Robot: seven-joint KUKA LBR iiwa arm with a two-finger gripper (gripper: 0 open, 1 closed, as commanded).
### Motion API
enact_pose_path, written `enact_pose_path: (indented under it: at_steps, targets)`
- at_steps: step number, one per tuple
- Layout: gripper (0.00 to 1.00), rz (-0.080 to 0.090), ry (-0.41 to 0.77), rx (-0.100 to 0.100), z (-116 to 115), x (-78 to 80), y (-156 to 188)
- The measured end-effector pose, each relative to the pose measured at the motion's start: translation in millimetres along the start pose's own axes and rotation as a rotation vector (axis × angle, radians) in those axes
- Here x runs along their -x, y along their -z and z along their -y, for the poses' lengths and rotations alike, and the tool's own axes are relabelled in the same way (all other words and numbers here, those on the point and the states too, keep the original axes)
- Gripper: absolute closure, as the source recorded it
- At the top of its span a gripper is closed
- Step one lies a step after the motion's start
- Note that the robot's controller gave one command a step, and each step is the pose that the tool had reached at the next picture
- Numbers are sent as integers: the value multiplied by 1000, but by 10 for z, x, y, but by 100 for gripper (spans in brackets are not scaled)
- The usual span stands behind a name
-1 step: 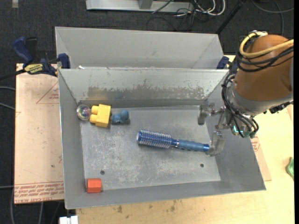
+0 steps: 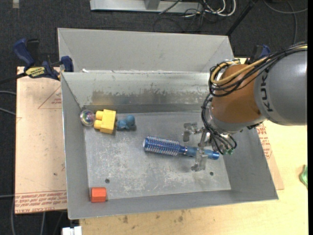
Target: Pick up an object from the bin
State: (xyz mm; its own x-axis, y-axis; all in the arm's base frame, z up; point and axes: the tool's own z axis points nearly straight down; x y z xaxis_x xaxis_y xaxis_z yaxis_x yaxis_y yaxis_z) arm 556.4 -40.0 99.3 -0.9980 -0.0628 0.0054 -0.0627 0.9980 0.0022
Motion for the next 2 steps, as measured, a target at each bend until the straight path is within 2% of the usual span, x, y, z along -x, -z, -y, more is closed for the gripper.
enact_pose_path:
  at_steps: [1,2]
  targets:
    - [0,8,39,-3,348,-163,280]
    - [0,7,-139,1,56,310,-303]
